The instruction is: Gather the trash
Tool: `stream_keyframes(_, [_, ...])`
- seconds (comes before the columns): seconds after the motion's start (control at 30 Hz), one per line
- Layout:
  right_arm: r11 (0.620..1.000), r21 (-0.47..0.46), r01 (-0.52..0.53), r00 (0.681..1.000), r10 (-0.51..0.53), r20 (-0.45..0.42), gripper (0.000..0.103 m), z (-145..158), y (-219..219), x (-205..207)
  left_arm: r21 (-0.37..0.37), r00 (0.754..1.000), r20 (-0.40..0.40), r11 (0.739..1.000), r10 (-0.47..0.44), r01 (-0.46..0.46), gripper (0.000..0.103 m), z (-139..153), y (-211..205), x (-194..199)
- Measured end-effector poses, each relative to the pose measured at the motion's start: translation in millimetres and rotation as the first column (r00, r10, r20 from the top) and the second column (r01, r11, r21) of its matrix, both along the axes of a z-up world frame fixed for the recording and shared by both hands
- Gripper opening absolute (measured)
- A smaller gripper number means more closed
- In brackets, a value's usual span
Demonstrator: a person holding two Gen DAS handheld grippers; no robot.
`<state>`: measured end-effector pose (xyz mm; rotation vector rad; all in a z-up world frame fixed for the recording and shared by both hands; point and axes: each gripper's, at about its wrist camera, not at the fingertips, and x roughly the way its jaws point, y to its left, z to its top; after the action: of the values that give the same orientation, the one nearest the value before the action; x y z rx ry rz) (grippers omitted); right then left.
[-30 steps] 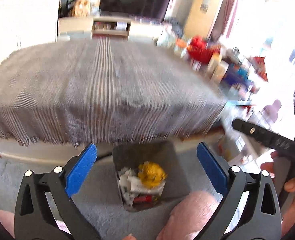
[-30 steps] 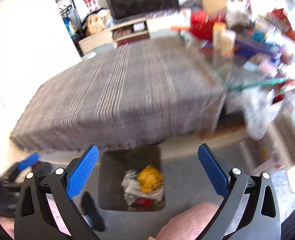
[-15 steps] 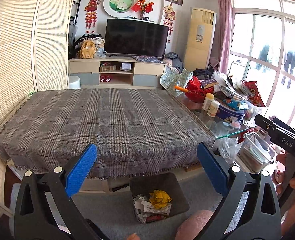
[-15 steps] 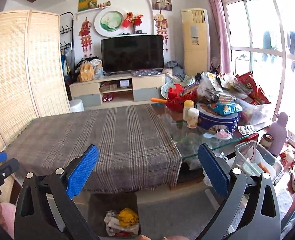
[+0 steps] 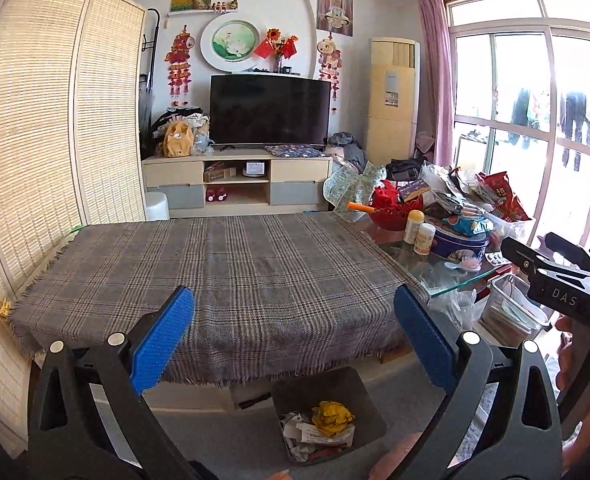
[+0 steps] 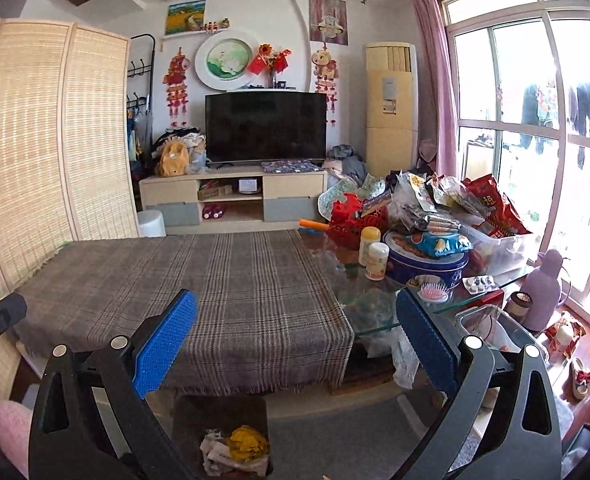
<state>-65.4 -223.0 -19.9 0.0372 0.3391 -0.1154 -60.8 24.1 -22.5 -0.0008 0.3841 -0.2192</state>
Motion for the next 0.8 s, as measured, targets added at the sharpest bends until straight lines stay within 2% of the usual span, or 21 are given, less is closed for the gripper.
stream_keyframes(0.8, [0.998, 0.032, -0.051, 0.998, 0.052, -0.038, 0.100, -5.9, 7.2, 4.5, 0.022, 0.998, -0.006, 0.997, 0.068, -0.067, 0.095, -1.4, 2.1, 2.7])
